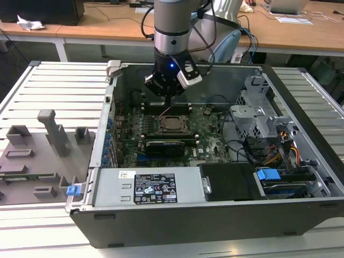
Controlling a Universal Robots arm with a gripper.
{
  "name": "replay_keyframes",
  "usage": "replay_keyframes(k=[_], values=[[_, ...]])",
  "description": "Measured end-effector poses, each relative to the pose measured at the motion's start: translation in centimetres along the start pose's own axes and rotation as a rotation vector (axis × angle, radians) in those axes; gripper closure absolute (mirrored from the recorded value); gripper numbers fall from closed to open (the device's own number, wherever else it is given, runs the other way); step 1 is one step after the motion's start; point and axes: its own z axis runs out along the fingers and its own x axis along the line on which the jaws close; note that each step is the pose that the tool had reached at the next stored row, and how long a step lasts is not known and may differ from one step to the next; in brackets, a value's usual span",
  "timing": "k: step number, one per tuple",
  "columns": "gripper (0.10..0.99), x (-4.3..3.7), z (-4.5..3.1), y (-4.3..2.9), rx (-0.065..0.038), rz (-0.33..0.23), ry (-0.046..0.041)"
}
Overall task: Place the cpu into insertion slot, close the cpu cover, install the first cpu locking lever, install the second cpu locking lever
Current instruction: 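Install the first cpu locking lever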
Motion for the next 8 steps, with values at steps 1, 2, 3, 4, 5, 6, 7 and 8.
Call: replay_keyframes(k=[1, 2, 3, 4, 5, 6, 7, 8], values=[[0.98, -0.1, 0.11, 0.04, 0.001, -0.002, 0.0002], [0.98, -0.28, 0.23, 0.14, 0.001, -0.002, 0.0001], [0.98, -0.36, 0.28, 0.21, 0.001, -0.002, 0.0001], [0.98, -0.43, 0.34, 0.27, 0.001, -0.002, 0.0001], [0.98, -0.51, 0.4, 0.32, 0.001, -0.002, 0.0001], [0.98, -0.57, 0.48, 0.36, 0.001, -0.002, 0.0001], [0.98, -0.64, 0.55, 0.38, 0.001, -0.002, 0.0001], [0.98, -0.73, 0.62, 0.39, 0.001, -0.002, 0.0001]])
